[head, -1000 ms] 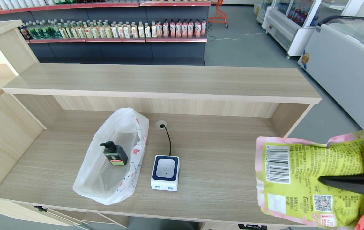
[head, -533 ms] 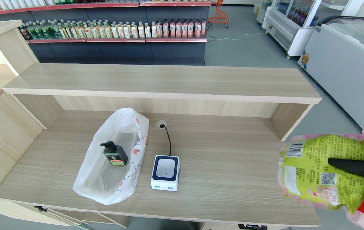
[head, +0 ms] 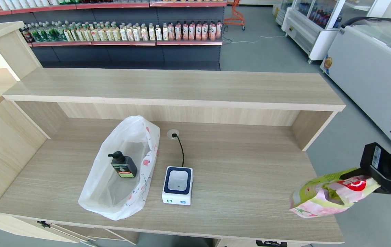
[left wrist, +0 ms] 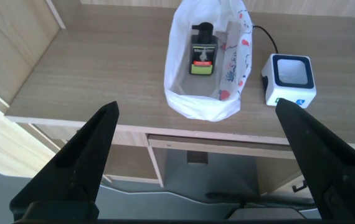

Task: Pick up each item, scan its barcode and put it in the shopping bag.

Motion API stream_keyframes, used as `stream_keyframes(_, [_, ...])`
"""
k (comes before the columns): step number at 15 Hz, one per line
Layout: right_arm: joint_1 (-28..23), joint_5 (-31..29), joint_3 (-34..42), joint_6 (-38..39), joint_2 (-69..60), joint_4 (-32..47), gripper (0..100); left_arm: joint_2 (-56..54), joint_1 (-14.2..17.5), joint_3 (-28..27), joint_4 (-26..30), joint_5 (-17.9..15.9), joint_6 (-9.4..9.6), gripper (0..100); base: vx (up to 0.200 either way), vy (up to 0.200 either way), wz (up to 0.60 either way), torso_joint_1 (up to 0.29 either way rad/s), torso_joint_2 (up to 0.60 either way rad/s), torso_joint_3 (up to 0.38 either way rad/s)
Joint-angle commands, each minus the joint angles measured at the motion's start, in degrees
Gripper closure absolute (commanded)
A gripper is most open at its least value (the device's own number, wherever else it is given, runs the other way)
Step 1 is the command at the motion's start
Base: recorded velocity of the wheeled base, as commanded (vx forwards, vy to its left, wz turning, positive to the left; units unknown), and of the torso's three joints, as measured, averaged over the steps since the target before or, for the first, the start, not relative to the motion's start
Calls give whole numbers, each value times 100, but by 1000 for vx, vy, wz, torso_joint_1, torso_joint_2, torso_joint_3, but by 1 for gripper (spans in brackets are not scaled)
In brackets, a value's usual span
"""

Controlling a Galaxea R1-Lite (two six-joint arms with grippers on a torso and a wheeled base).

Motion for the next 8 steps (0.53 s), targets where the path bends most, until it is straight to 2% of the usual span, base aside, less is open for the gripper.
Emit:
stream_keyframes(1, [705, 431, -1003, 780, 770, 631, 100, -2, 2, 1, -1, 0, 4, 0, 0, 0, 0, 0, 0, 0])
stream_keyframes(5, [1373, 606, -1249, 1237, 770, 640, 100, -2, 2, 1, -1, 0, -5, 0, 0, 0, 0, 0, 0, 0])
stream_keyframes(8, [1531, 606, -1249, 1369, 717, 631, 100, -2, 2, 1, -1, 0, 4, 0, 0, 0, 0, 0, 0, 0])
